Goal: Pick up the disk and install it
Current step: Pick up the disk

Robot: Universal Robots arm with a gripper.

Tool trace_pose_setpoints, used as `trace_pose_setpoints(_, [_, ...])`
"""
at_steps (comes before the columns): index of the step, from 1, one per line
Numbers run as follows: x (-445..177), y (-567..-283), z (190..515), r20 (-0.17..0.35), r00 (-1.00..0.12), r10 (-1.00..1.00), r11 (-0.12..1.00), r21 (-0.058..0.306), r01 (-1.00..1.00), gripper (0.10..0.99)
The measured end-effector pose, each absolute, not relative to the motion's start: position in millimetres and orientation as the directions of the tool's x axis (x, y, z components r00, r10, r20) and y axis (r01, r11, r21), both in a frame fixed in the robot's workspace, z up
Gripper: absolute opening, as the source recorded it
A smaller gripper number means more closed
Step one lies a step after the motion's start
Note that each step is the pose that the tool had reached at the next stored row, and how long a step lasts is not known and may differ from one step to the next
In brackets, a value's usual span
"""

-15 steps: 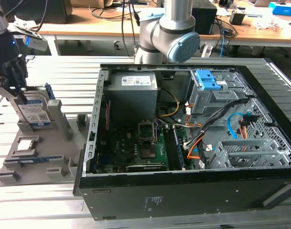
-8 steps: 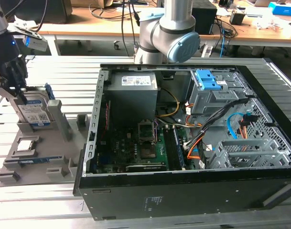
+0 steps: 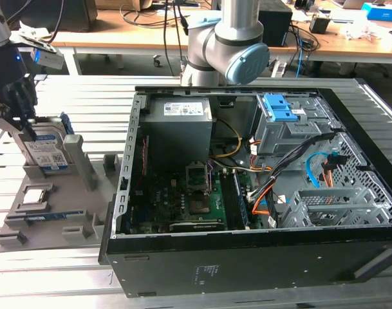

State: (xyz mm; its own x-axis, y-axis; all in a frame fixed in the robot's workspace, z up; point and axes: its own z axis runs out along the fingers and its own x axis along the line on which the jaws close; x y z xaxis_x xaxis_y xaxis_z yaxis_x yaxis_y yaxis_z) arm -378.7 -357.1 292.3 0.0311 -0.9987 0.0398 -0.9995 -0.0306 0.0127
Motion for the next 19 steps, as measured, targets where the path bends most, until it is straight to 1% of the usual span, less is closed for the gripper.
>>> trace_pose_setpoints(3, [-379,-357,293,0.04,0.031,-0.999,-0.031,0.013,-0.999,0.365])
trace_pose_setpoints(10, [-379,-357,316,0.04,0.031,-0.999,-0.031,0.013,-0.999,0.365])
trace_pose_setpoints(19, [-379,-357,328,0.04,0.031,-0.999,-0.031,0.013,-0.999,0.365])
